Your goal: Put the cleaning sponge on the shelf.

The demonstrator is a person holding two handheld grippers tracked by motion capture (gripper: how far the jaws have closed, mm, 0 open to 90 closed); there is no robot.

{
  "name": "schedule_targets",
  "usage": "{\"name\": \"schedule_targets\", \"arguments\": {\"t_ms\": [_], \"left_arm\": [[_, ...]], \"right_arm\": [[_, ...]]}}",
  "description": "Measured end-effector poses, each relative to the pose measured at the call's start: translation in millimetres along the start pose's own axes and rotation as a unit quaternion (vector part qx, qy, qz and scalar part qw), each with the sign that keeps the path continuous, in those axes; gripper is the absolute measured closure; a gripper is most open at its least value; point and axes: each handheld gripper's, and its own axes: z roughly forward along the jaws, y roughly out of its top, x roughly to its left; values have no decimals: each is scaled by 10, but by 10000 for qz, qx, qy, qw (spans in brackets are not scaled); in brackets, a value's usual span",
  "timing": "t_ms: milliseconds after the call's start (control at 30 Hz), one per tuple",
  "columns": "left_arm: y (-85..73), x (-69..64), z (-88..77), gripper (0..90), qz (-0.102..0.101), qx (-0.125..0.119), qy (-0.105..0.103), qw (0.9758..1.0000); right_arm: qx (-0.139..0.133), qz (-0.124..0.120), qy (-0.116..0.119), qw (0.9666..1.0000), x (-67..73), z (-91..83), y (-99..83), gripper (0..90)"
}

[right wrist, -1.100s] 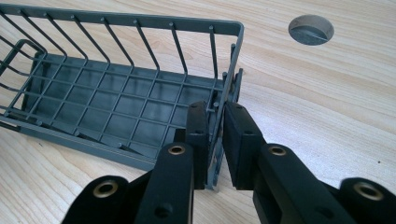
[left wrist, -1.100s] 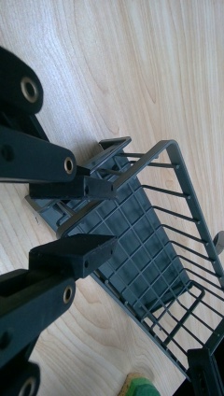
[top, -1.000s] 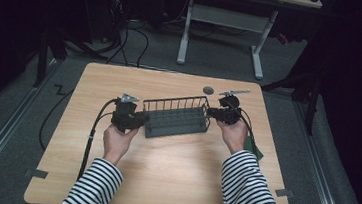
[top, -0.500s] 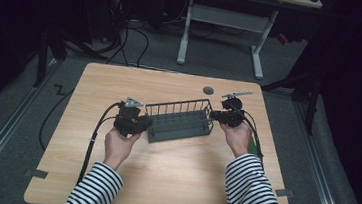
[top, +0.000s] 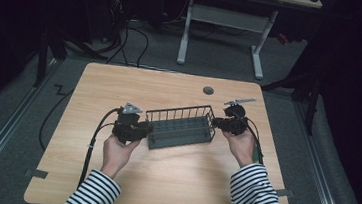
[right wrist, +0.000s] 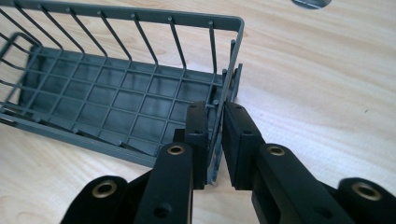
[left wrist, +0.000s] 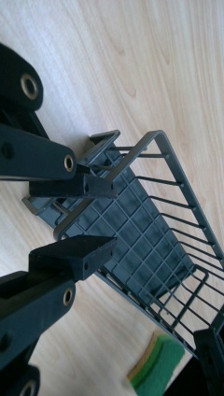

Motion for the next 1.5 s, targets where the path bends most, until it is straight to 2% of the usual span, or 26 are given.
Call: {"name": "schedule_targets", "arguments": {"t_ms": [67, 200, 367, 467, 533, 567, 633, 667, 700, 833, 900, 967, 1100, 1133, 1233, 1333, 1400, 1433, 1500], "left_arm": [[-23, -27, -17, 707, 16, 2, -35, 10000], [-75, -82, -61, 703, 72, 8, -66, 10000], [-129, -88, -97, 704, 62, -2, -141, 9999], [-139, -89, -101, 699, 76, 14, -163, 9998], [-143, -91, -98, 681, 82, 16, -173, 9998], [-144, -94, -94, 633, 92, 9, -145, 9999], [-148, -89, -101, 599, 78, -7, -113, 9999], [-155, -80, -110, 527, 44, -50, -121, 9999], [-161, -70, -120, 527, 26, -87, -116, 9999], [-196, -33, -165, 429, 6, -207, -111, 9997], [-226, -1, -187, 381, -14, -228, -147, 9996], [-288, 12, -234, 368, 7, -293, -160, 9994], [-404, 74, -278, 360, -33, -280, -43, 9996], [-445, 107, -278, 357, -10, -212, 54, 9998], [-511, 159, -266, 344, 59, -111, 231, 9997], [-585, 235, -241, 336, 36, -20, 397, 9992], [-637, 276, -223, 337, 11, 20, 547, 9985], [-667, 290, -210, 337, 60, 52, 665, 9978], [-698, 319, -183, 338, 156, 113, 812, 9965]], "right_arm": [[5, 20, 30, 10000, 0, -24, -31, 809], [114, -203, -112, 9997, 74, -99, -100, 803], [44, -113, -1, 9999, 93, -152, -191, 793], [-25, -172, -17, 9998, 109, -179, -240, 785], [-80, -148, 41, 9998, 98, -188, -266, 750], [-112, -119, -66, 9998, 98, -196, -279, 645], [-144, -153, -151, 9997, 101, -203, -281, 610], [-254, -193, -201, 9993, 98, -239, -282, 559], [-254, -193, -201, 9993, 98, -239, -282, 559], [-532, -131, -205, 9983, 83, -349, -301, 483], [-733, -199, -261, 9968, 83, -421, -326, 483], [-824, -223, -266, 9960, 83, -453, -336, 484], [-1035, -293, -277, 9938, 65, -572, -362, 482], [-1065, -292, -295, 9935, 58, -590, -370, 476], [-1371, -221, -384, 9896, -14, -649, -472, 455], [-1345, -135, -415, 9899, -70, -648, -531, 438], [-1406, -43, -445, 9891, -137, -656, -615, 431], [-1364, -11, -491, 9894, -153, -660, -635, 429], [-1453, 27, -572, 9877, -221, -682, -714, 423]]}}
